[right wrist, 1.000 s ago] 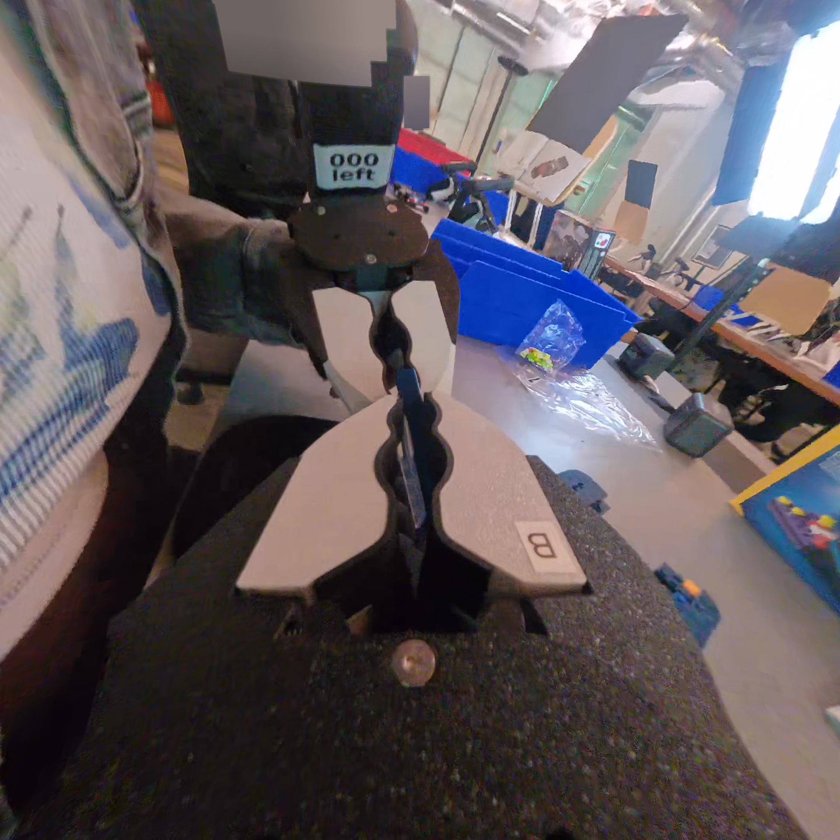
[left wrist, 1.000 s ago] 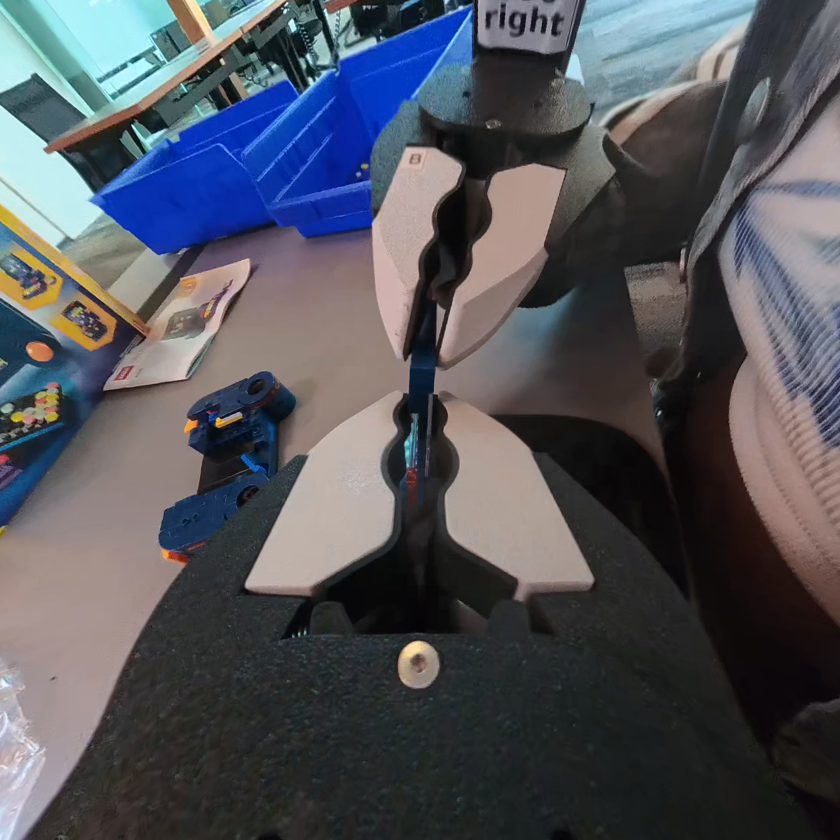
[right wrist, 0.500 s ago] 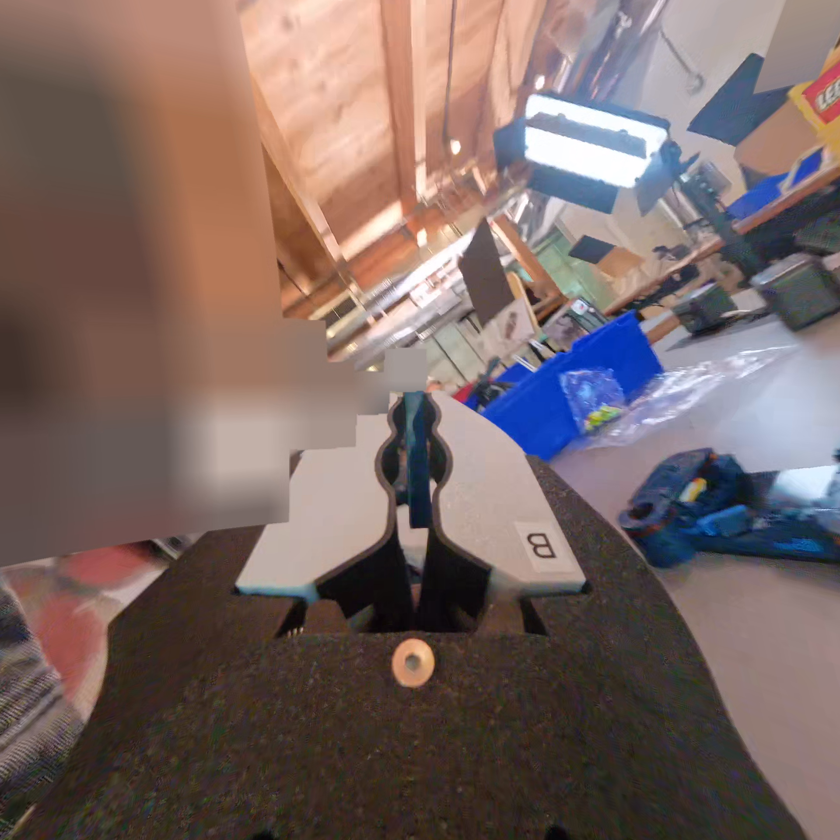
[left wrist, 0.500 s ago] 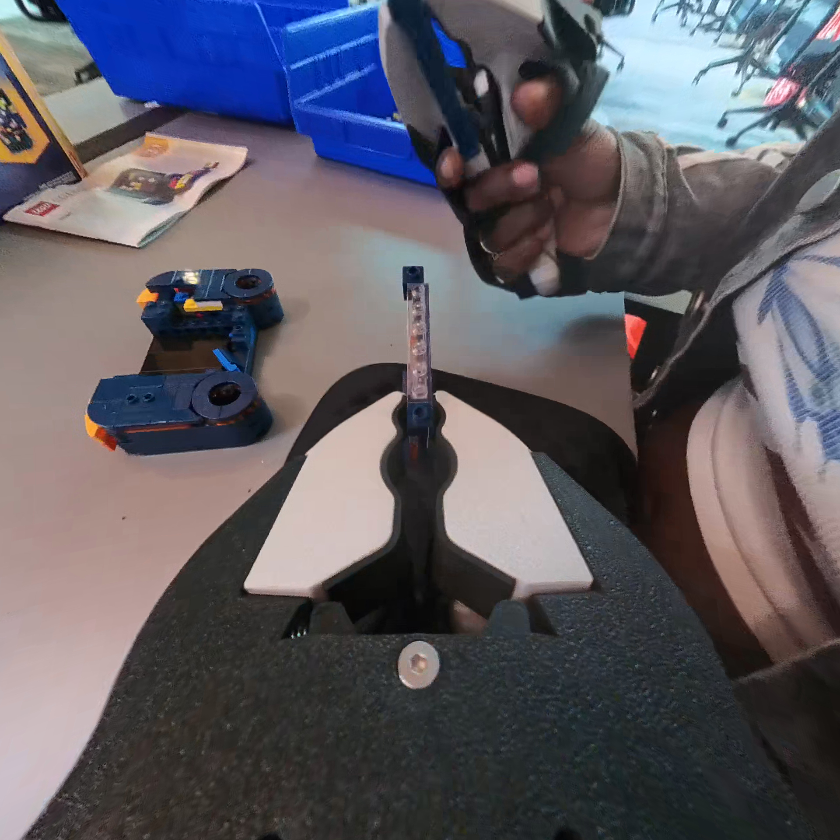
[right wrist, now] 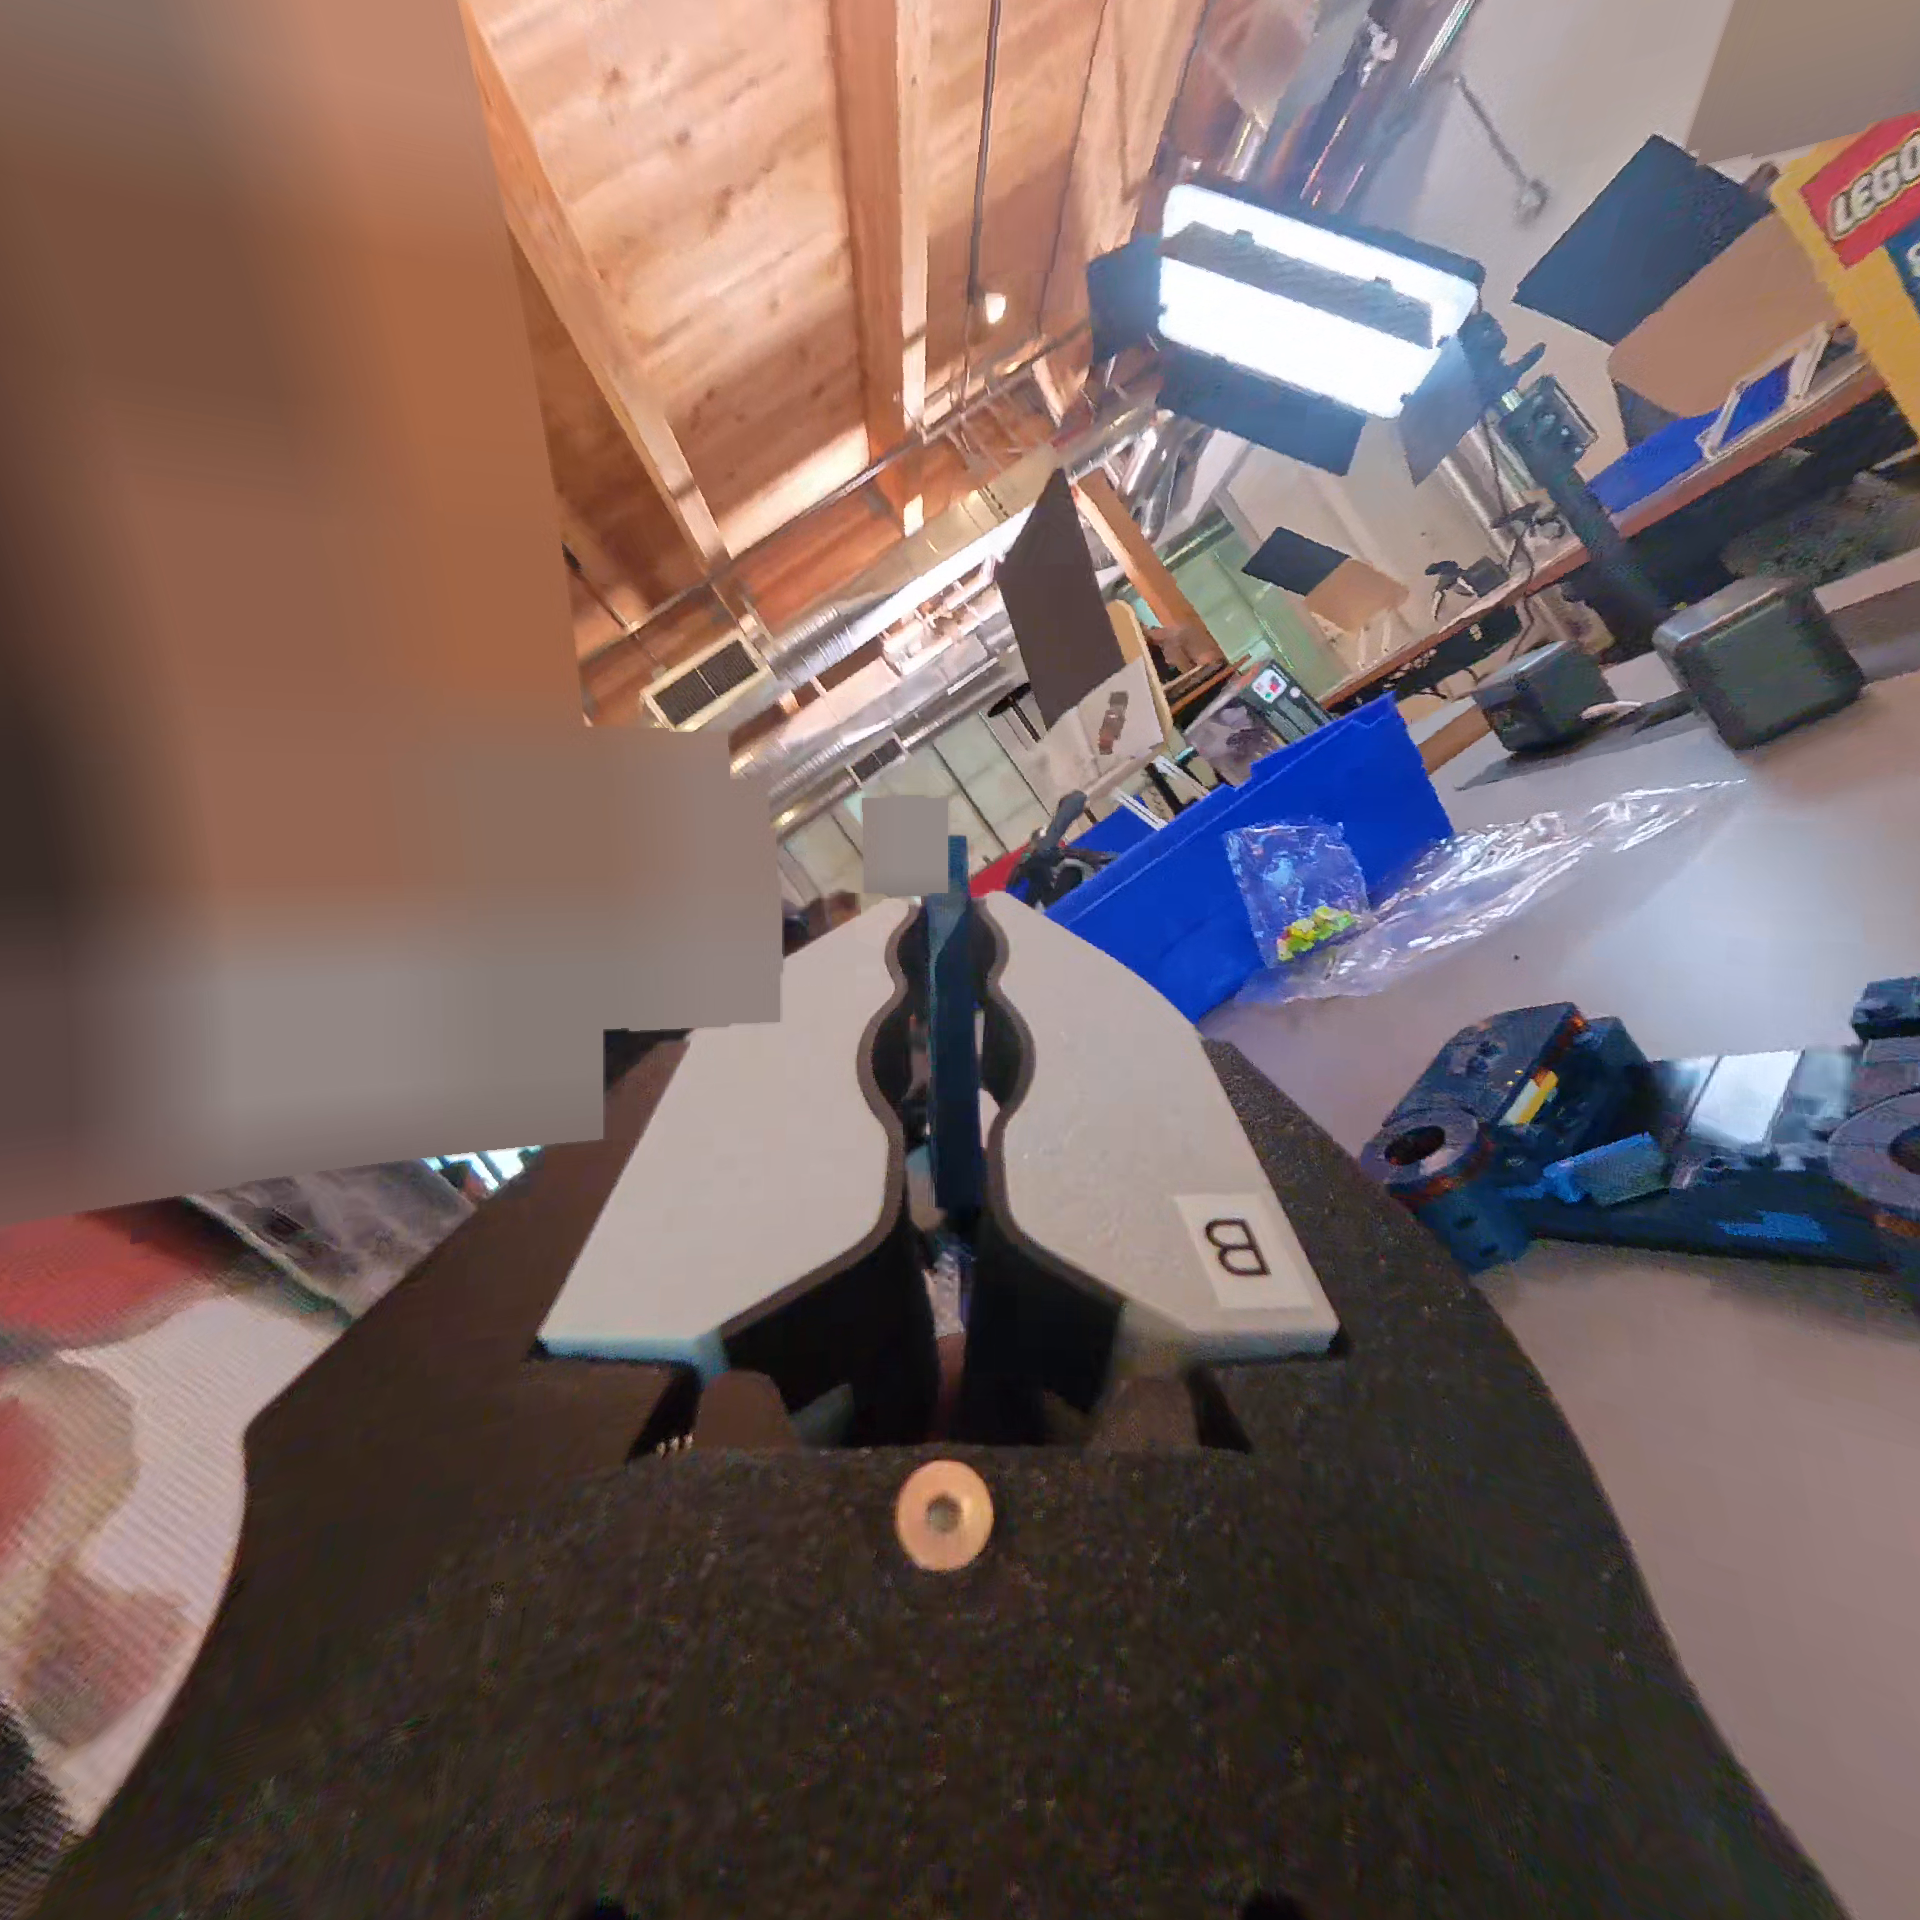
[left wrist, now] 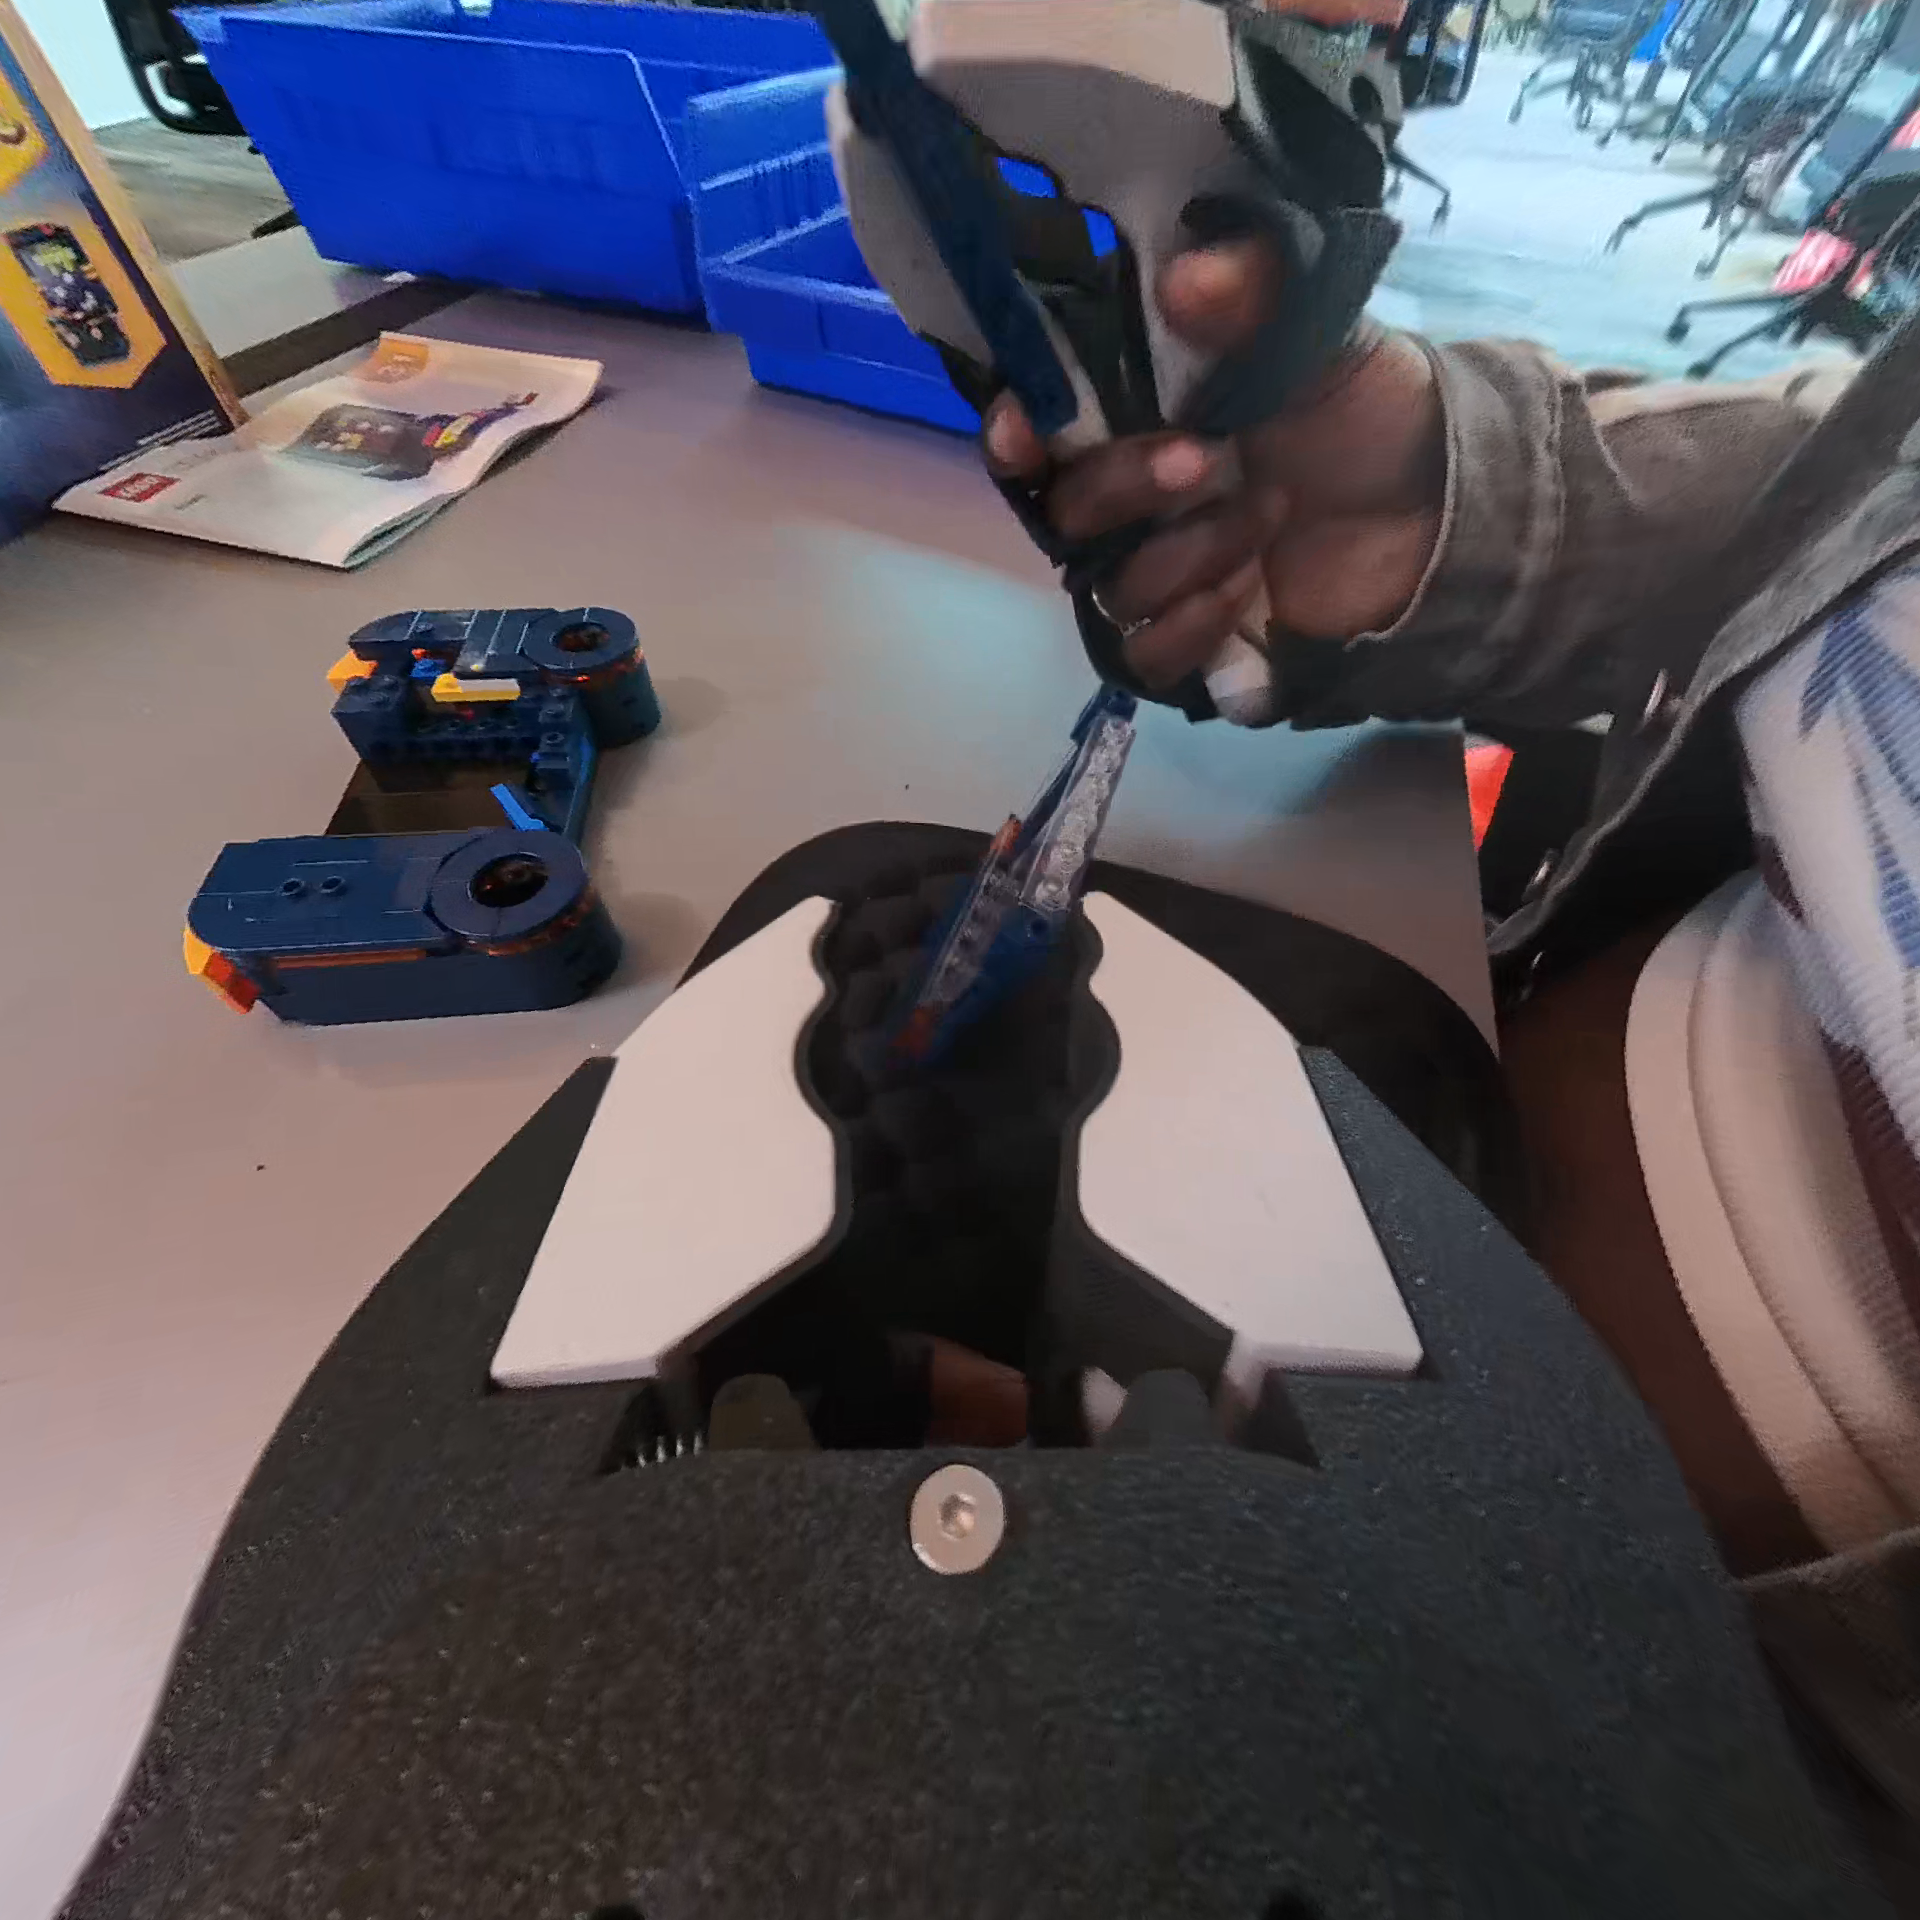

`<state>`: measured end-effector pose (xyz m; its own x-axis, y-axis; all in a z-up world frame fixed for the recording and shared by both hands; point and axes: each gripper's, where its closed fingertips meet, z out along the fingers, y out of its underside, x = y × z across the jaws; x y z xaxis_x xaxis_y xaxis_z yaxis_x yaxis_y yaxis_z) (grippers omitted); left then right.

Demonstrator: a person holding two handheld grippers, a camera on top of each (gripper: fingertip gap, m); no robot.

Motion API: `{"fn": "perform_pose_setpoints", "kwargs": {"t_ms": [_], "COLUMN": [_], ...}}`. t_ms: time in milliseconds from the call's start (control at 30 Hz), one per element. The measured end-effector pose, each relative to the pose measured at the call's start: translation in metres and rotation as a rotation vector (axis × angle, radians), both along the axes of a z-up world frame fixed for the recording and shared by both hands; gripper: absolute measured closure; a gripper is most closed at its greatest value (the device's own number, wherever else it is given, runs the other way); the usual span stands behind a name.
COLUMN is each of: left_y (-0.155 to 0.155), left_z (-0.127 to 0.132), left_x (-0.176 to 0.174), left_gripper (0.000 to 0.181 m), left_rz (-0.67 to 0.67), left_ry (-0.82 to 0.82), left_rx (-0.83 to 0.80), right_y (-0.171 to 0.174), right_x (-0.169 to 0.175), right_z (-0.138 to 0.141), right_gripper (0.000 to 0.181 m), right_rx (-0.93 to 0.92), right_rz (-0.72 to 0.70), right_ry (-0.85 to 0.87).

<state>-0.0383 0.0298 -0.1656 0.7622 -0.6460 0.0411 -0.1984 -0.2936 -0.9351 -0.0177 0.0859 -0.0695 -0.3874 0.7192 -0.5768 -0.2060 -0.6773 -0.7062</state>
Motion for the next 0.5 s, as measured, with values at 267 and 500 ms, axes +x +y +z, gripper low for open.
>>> {"fn": "perform_pose_setpoints", "kwargs": {"t_ms": [267, 500], "left_y": [-0.007, 0.003], "left_z": [-0.006, 0.094], "left_x": [0.0, 0.002], "left_gripper": [0.141, 0.156], "left_rz": [-0.016, -0.019], "left_ry": [0.13, -0.529], "left_rx": [0.022, 0.186], "right_y": [-0.022, -0.042], "right_x": [-0.011, -0.013], "right_z": [-0.015, -0.011], "right_gripper": [0.173, 0.174], "right_rx": [0.244, 0.263], "right_rz": [-0.001, 0.082], "right_ry": [-0.097, -0.073]}}
